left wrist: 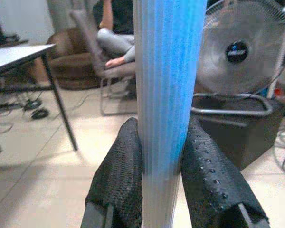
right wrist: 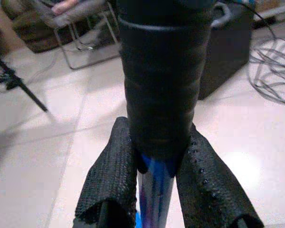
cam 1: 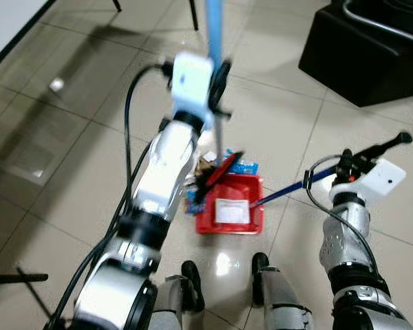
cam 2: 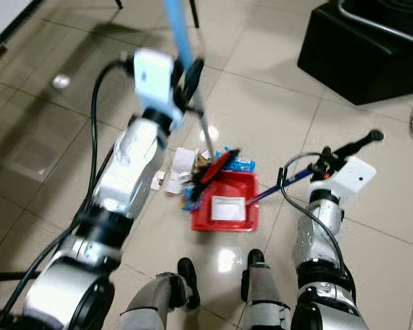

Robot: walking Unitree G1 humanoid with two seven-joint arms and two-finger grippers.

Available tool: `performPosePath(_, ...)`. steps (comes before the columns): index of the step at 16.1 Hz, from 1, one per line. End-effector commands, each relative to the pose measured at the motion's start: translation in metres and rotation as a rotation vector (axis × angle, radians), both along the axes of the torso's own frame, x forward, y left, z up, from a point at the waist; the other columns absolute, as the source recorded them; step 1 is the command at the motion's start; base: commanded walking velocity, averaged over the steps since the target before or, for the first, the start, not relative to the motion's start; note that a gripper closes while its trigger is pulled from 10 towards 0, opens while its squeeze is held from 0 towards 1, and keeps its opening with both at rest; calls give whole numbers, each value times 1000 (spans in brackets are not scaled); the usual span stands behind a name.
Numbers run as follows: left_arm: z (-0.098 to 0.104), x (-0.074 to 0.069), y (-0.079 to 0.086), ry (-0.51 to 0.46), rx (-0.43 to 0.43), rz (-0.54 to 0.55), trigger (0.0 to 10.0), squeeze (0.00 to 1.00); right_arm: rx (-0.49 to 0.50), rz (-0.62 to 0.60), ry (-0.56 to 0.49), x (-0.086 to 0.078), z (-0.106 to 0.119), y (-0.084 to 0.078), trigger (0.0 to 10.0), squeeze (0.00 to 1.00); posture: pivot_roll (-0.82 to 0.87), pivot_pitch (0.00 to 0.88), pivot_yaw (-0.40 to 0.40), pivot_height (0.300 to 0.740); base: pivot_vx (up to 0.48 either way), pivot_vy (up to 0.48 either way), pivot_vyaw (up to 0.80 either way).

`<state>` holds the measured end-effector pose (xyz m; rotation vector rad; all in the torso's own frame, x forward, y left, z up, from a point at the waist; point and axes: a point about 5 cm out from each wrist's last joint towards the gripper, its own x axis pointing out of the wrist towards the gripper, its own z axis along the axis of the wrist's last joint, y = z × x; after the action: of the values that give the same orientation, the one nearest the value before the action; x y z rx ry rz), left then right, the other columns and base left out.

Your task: Sweep floor

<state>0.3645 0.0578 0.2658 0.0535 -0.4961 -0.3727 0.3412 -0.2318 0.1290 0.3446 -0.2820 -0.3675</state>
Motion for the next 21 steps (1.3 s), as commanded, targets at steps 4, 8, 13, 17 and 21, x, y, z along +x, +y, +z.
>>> performPosePath(4,9,-5,0,-42,-17,2,10000,0,31,-20,-75,1,16,-4,10000,0,-77,242,96,740,0,0,0)
performPosePath(8,20,-2,8,-71,-60,50,10000,0,39,-25,-76,-2,19,-8,10000,0,-79,222,94,740,0,0,0)
performPosePath(13,38,7,32,-132,-40,223,10000,0,31,-54,-37,-11,8,-15,10000,0,-76,231,91,740,0,0,0)
performPosePath(17,55,2,50,-222,7,295,10000,0,41,-77,35,-25,-14,-15,10000,0,-64,258,103,740,0,0,0)
performPosePath(21,43,5,48,-169,8,283,10000,0,43,-85,24,-26,-9,-16,10000,0,-65,260,112,740,0,0,0)
